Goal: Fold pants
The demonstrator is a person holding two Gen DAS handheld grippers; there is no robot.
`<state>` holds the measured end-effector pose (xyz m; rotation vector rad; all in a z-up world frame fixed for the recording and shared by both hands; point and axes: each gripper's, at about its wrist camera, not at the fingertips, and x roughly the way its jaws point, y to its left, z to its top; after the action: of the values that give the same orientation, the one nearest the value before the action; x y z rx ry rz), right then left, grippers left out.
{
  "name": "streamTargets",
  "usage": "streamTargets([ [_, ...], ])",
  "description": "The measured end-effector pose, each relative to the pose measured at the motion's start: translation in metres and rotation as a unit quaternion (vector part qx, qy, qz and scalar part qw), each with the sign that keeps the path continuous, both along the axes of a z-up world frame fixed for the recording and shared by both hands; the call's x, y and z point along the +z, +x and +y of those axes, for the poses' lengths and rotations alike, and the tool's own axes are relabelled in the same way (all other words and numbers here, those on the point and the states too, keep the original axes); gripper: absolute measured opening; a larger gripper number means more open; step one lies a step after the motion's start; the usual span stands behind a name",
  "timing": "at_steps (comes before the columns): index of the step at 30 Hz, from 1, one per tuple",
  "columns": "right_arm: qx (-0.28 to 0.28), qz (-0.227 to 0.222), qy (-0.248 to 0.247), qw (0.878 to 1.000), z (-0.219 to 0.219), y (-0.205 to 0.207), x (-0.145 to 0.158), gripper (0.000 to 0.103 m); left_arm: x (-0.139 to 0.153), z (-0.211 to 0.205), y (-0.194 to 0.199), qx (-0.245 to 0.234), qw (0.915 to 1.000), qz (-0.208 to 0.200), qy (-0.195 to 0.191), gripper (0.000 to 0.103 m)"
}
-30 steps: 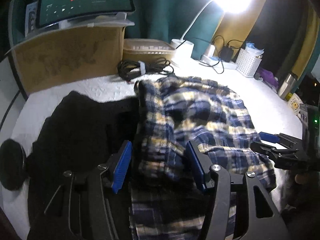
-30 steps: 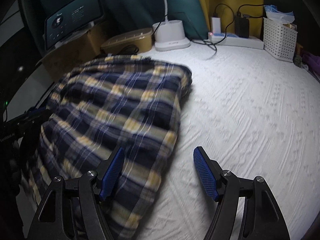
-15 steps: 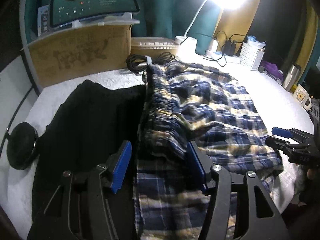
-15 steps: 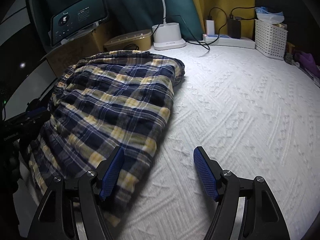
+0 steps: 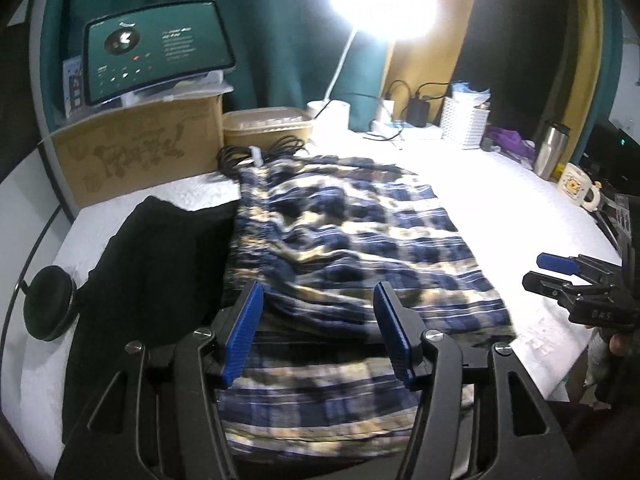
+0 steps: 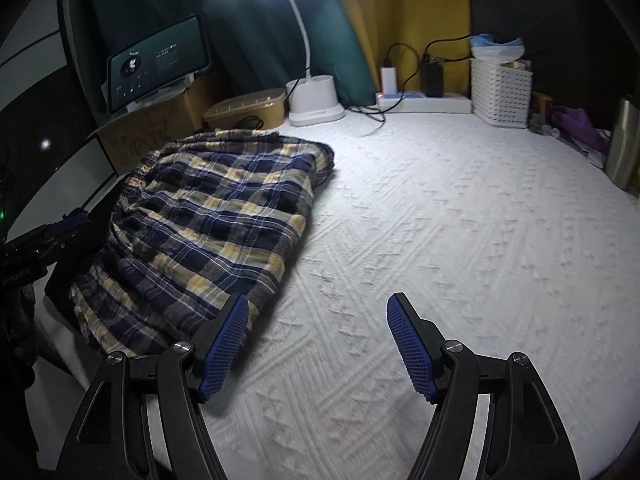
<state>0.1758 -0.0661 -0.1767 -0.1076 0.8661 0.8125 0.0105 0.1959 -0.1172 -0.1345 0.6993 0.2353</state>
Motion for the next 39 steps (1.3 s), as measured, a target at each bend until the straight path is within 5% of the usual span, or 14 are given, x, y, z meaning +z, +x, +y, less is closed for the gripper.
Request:
streamTargets([
  [10, -0.039, -0.019, 0.018, 0.999, -0.049, -0.008, 0.017, 0.074, 0.014, -0.047, 0.005, -0.034, 0.9993, -0.012, 0.012, 0.059],
  [24, -0.109, -0.049, 0.038, 0.992, -0.122, -0.014, 0.040, 0.074, 0.032, -0.122, 0.021, -0.108, 0.9938, -0.028, 0.010, 0.074],
  [39, -0.145, -0.105, 0.060, 0.982, -0.167, -0.026, 0.087, 0.074, 0.073, -0.178, 0.016, -0.153, 0.9840, -0.087, 0.029, 0.077],
])
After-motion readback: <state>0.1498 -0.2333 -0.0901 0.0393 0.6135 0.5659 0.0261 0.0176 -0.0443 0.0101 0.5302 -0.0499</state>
